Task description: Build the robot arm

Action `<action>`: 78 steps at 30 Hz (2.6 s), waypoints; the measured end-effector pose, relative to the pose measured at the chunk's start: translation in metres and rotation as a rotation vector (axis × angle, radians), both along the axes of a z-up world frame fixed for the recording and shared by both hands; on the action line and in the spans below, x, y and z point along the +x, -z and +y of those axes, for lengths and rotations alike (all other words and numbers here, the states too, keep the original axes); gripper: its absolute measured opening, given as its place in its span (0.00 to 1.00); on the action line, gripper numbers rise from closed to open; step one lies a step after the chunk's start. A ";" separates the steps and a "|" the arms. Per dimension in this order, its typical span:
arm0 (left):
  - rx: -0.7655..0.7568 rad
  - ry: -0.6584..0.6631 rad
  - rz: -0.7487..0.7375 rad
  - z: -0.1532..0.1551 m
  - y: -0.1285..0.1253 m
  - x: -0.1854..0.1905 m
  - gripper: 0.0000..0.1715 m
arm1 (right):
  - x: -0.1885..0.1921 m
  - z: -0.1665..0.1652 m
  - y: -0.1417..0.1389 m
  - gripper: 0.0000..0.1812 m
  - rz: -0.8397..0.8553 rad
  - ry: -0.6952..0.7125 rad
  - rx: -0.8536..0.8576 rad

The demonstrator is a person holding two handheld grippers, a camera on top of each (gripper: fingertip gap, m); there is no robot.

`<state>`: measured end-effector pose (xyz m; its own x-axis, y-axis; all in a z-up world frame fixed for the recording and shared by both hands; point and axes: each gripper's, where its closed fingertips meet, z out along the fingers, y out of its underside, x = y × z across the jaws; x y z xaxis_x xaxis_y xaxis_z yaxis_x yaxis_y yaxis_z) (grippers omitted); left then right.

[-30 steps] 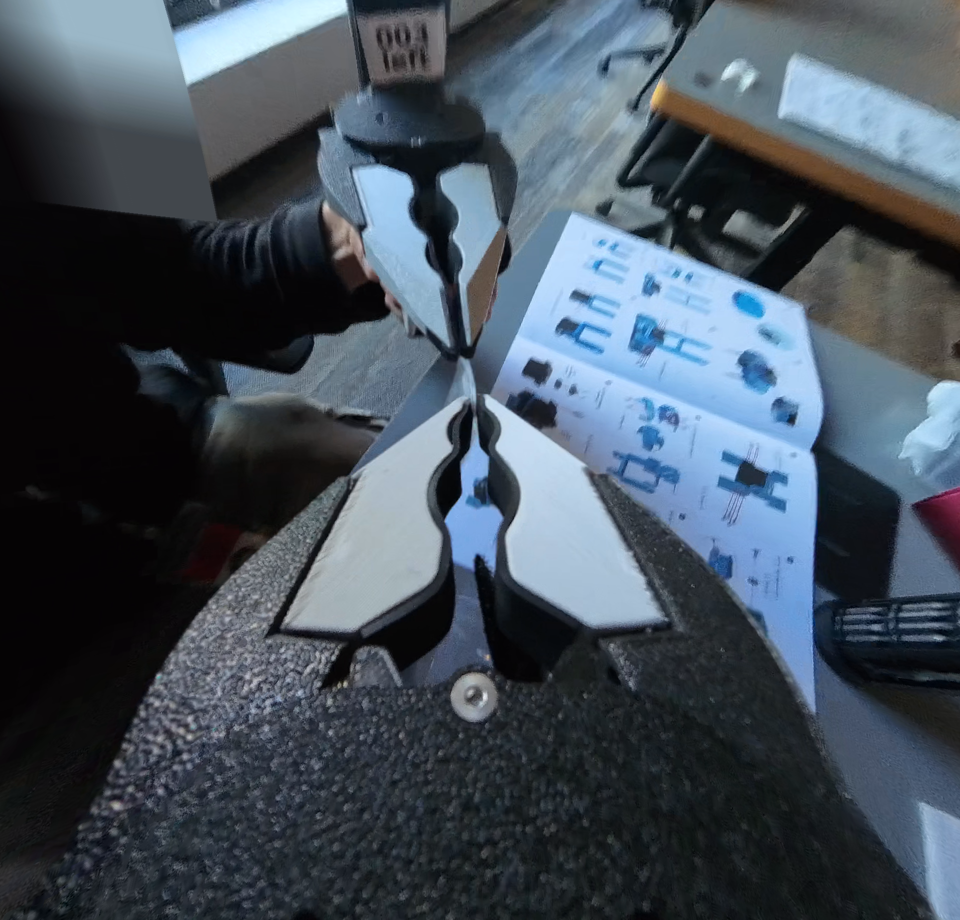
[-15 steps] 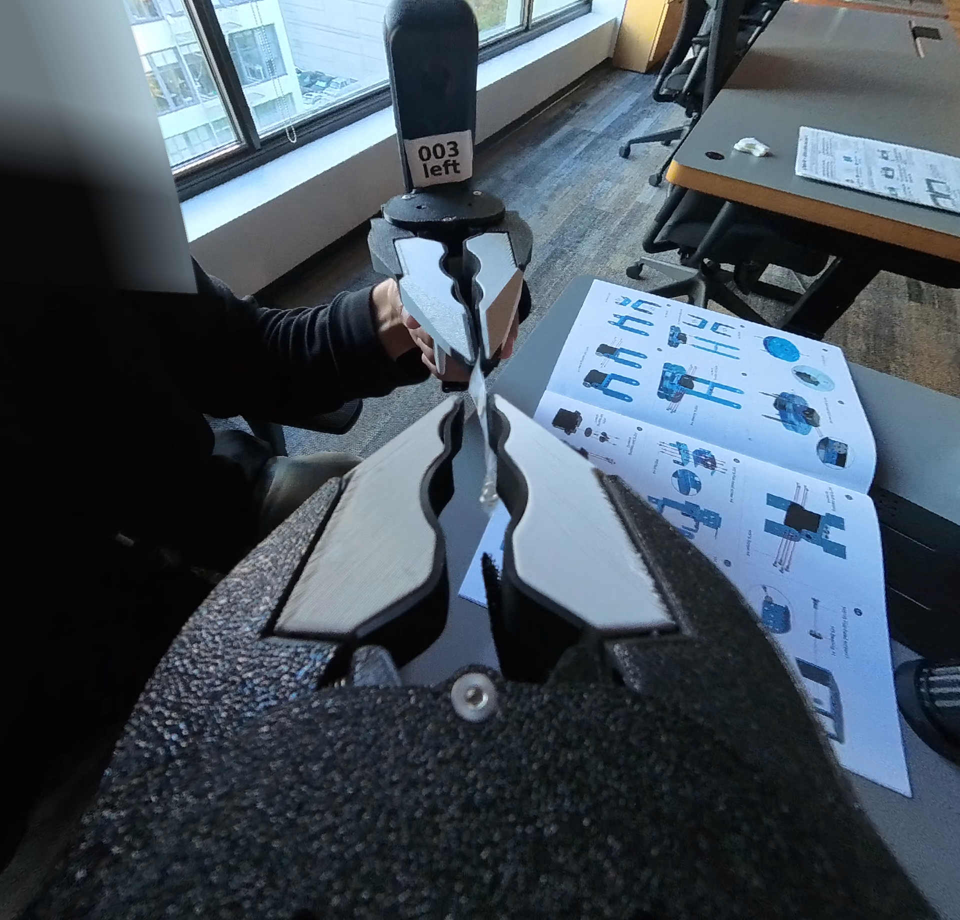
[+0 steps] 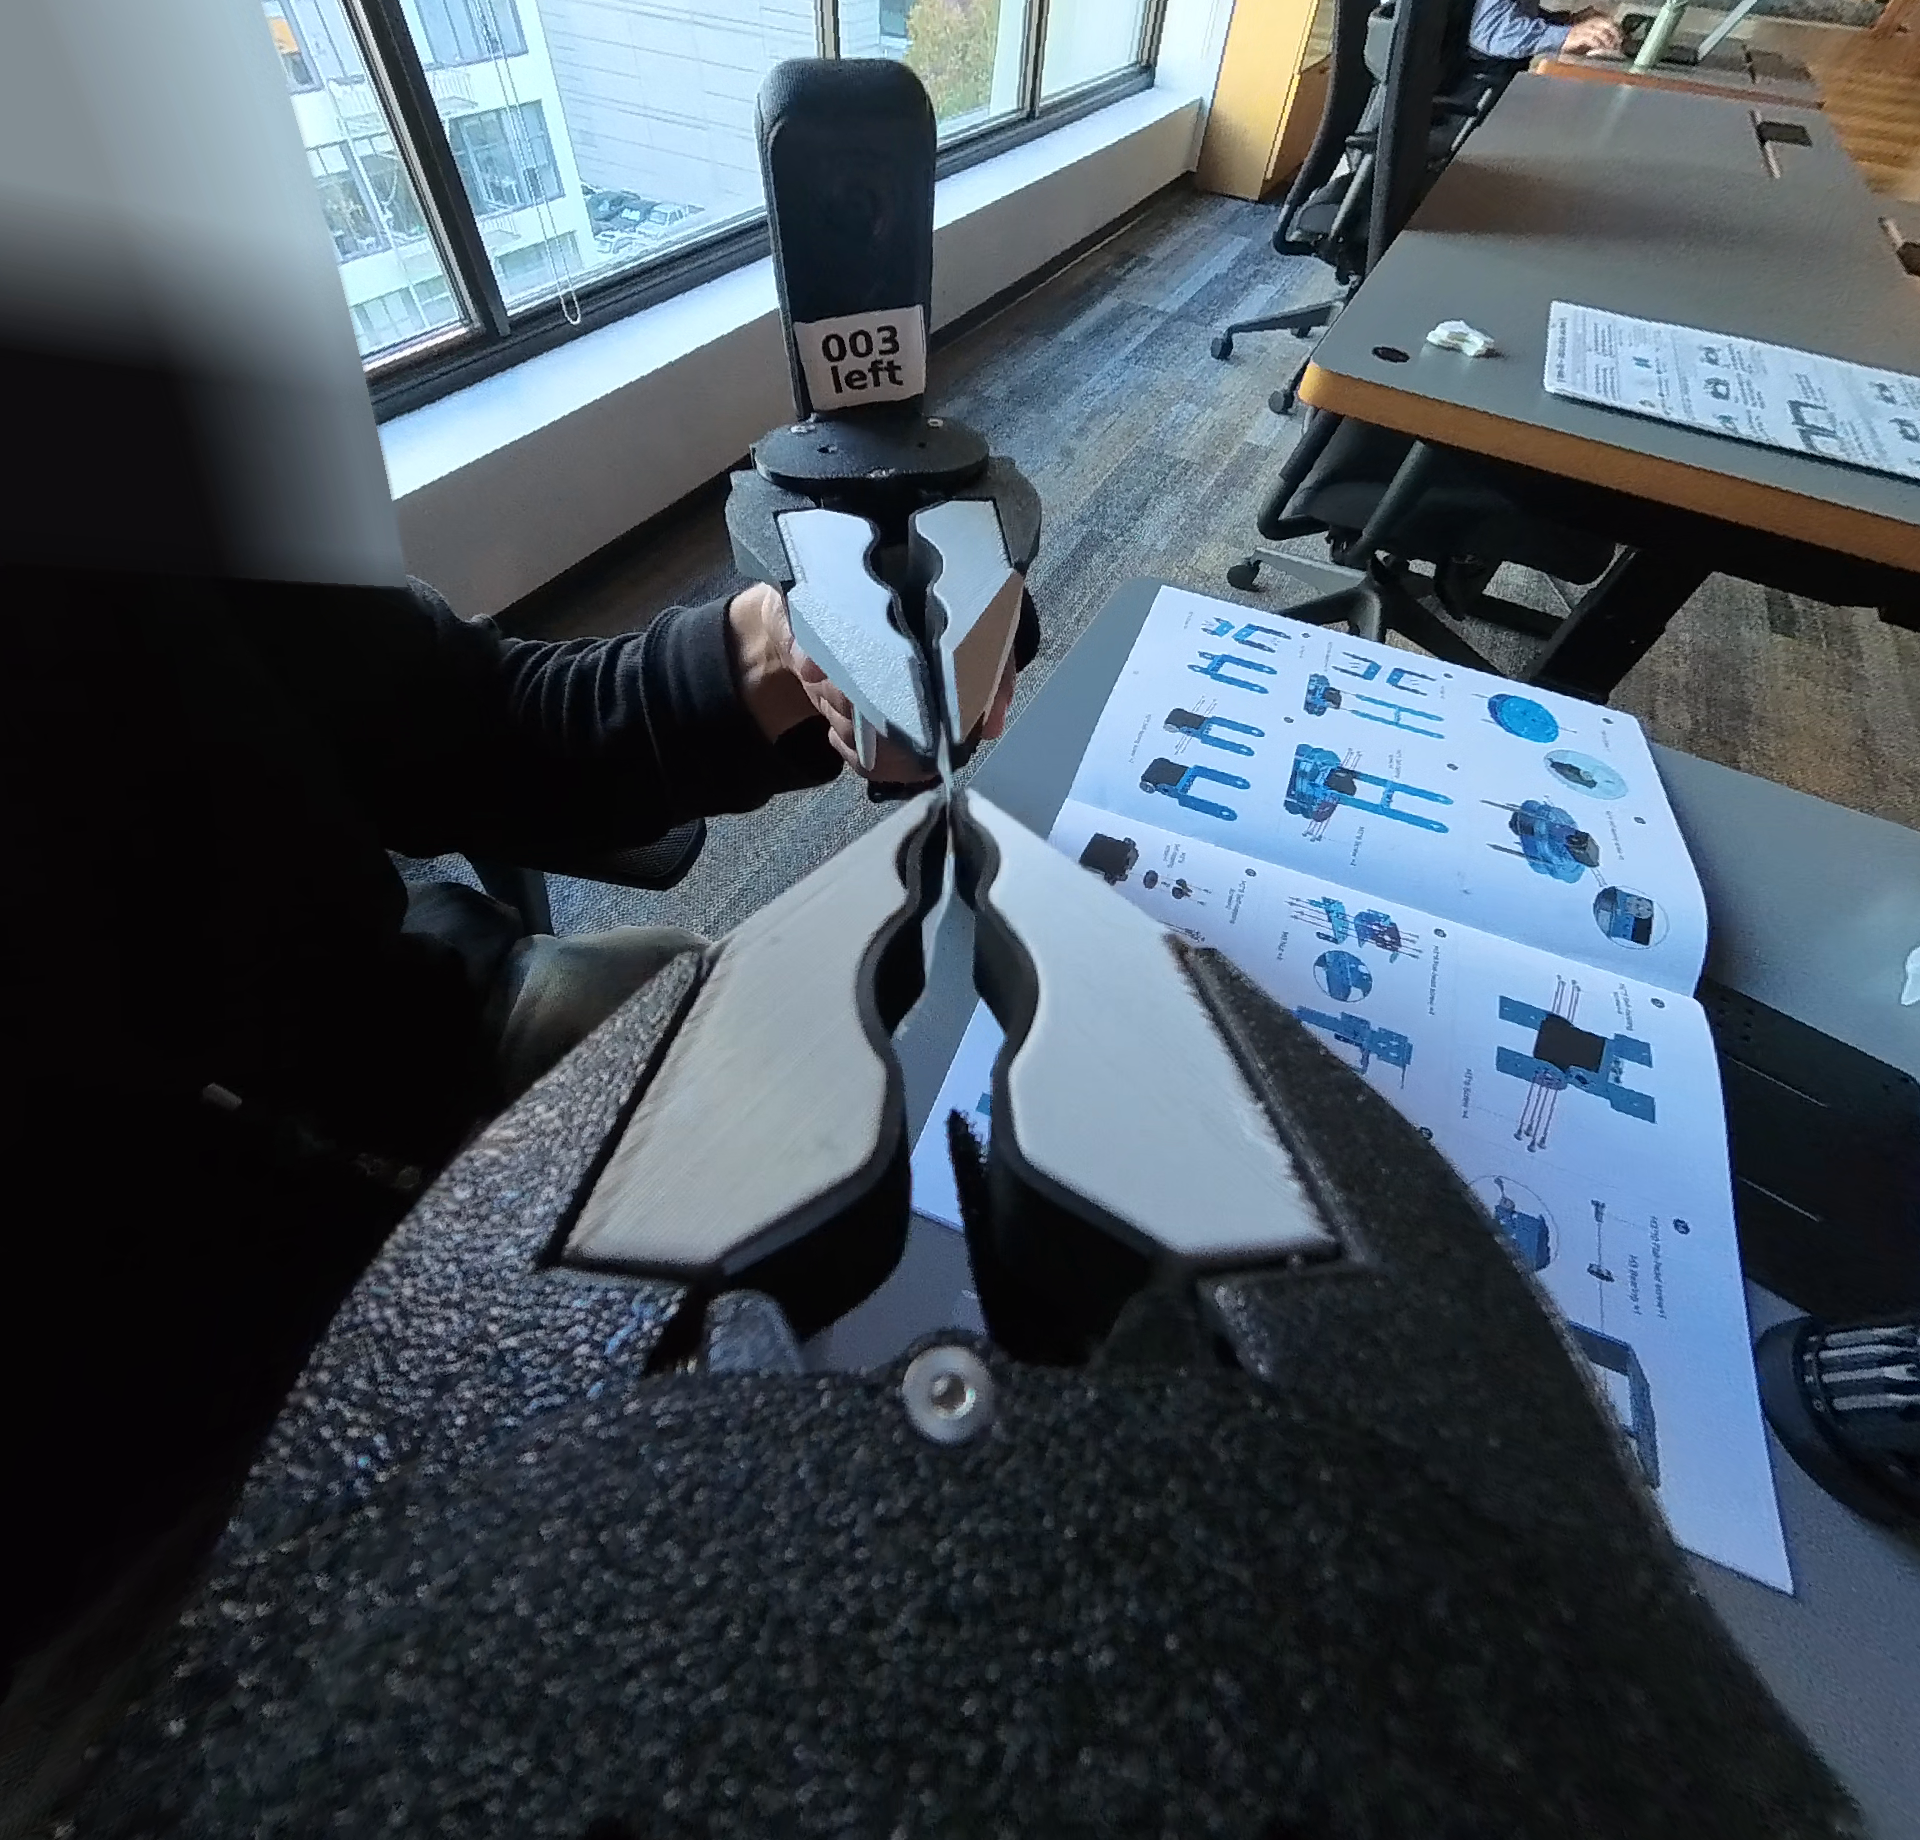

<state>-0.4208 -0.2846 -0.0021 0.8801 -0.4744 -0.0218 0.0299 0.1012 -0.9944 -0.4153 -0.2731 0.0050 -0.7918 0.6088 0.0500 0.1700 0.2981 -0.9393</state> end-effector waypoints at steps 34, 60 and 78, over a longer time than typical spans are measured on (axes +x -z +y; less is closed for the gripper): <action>-0.013 -0.112 -0.107 0.013 -0.002 -0.024 0.01 | -0.020 0.007 0.011 0.00 0.098 0.154 0.188; 0.100 0.235 -0.355 -0.015 -0.027 -0.007 0.00 | 0.002 -0.032 -0.003 0.22 0.216 -0.003 0.039; -0.080 0.623 -0.327 -0.026 0.006 0.055 0.00 | 0.047 -0.051 0.018 0.34 -0.004 -0.359 -0.146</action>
